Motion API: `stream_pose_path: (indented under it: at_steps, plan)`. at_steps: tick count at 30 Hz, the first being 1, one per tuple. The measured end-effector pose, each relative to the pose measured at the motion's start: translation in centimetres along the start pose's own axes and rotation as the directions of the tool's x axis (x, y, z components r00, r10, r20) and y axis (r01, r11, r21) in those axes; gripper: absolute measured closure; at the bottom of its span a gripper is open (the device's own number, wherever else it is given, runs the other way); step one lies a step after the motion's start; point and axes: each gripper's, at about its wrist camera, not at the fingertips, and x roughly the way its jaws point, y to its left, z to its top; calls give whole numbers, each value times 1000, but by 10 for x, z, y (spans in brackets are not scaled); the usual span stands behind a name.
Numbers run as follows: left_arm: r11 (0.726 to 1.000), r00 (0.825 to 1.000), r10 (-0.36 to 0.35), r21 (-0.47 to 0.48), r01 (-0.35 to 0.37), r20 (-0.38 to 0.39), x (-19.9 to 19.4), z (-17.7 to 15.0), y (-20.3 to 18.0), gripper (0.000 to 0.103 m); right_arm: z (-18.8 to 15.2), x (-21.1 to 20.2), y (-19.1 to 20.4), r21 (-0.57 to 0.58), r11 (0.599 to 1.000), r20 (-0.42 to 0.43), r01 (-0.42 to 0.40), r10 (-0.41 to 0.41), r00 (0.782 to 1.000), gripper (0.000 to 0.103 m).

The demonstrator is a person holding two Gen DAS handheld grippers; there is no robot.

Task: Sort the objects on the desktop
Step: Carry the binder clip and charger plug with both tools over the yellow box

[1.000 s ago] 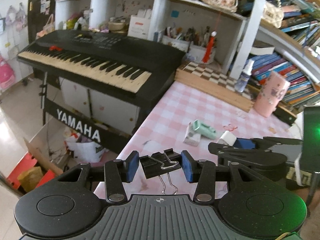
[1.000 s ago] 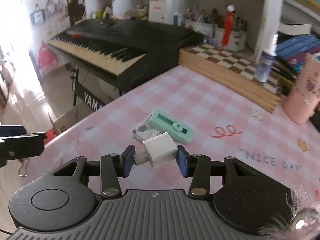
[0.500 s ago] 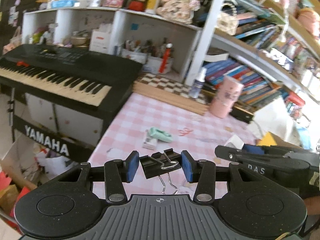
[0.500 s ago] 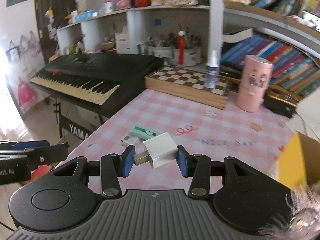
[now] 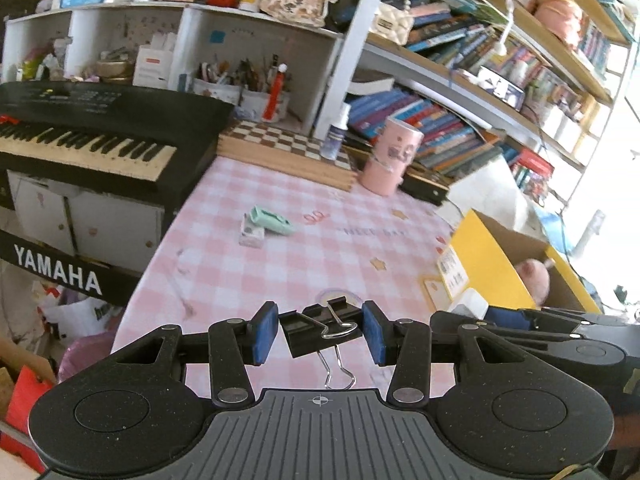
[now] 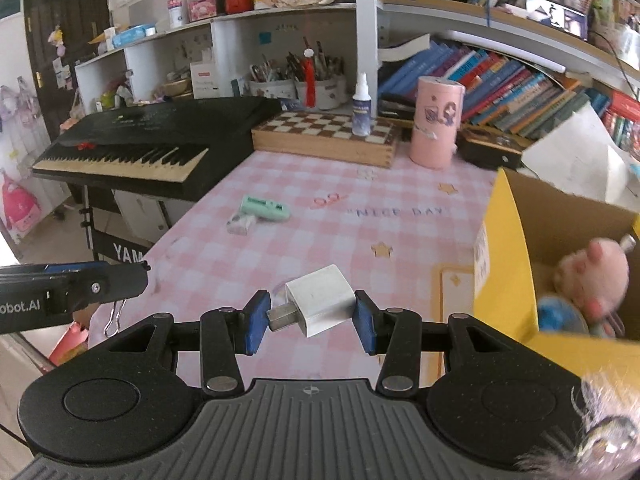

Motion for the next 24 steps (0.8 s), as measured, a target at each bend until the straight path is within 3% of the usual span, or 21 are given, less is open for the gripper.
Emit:
stream_pose_path:
  at_steps: [12, 24]
  plan:
    - [991, 993, -99, 88, 104, -58, -30, -33, -18, 59, -64, -53, 19, 67, 996, -39, 67, -65, 997, 61]
    - [963, 973, -209, 155, 222, -94, -32, -44, -50, 59, -90, -86, 11, 116, 982, -69, 151, -144, 987, 61]
